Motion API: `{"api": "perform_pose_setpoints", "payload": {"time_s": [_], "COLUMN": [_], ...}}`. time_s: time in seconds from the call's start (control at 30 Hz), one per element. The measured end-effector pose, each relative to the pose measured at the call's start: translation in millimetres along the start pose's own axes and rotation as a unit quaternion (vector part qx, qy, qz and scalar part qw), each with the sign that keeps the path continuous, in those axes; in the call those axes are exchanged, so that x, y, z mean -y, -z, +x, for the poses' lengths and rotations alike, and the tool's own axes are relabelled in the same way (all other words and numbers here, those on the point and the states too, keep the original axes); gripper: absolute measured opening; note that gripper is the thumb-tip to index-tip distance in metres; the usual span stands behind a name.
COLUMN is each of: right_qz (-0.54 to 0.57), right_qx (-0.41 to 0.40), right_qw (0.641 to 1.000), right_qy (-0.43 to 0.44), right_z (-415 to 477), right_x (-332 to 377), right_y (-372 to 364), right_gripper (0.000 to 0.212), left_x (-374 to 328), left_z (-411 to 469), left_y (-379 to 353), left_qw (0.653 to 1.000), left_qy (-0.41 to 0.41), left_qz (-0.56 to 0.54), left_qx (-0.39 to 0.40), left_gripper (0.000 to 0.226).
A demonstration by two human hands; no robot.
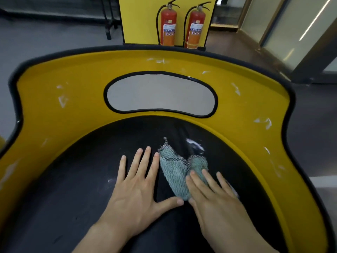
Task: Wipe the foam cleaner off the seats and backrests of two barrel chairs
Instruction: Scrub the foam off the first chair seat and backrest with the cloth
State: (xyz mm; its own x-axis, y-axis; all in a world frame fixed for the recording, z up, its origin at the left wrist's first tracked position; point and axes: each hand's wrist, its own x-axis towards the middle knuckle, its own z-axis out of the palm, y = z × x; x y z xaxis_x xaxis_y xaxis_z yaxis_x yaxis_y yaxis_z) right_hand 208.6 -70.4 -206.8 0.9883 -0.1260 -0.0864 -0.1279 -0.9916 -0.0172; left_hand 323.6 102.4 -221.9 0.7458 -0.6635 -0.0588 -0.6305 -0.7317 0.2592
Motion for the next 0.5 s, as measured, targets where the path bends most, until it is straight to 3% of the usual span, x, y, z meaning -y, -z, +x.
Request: {"api": "perform_pose_setpoints", "payload": {"time_s": [0.17,0.3,0.5], "right_qz": [-0.002,0.003,-0.028], "right_qx": [0.021,-0.009,-0.003], "right_qw": [1.000,0.999,0.999], "right_qy": [-0.009,-0.046,-0.022], "right_z": [60.2,131.9,46.2], "right_x": [-3.6,-16.8,-0.6], "right_y": [15.4,24.1,13.1], "right_gripper": [0.052,0.050,0.047], "left_x": [-4.7,-5.1,-5.4], "left_z": [3.5,1.8,-0.3], "left_y": [-13.0,-14.6,-12.0], "left_qw": [0.999,0.998,0.999], "left_qy": [-0.015,-0.010,0.004], "left_qz": [0.032,0.051,0.031], "left_qx": [-0.030,-0.038,-0.014], "left_gripper": [0.120,0.116,0.119]}}
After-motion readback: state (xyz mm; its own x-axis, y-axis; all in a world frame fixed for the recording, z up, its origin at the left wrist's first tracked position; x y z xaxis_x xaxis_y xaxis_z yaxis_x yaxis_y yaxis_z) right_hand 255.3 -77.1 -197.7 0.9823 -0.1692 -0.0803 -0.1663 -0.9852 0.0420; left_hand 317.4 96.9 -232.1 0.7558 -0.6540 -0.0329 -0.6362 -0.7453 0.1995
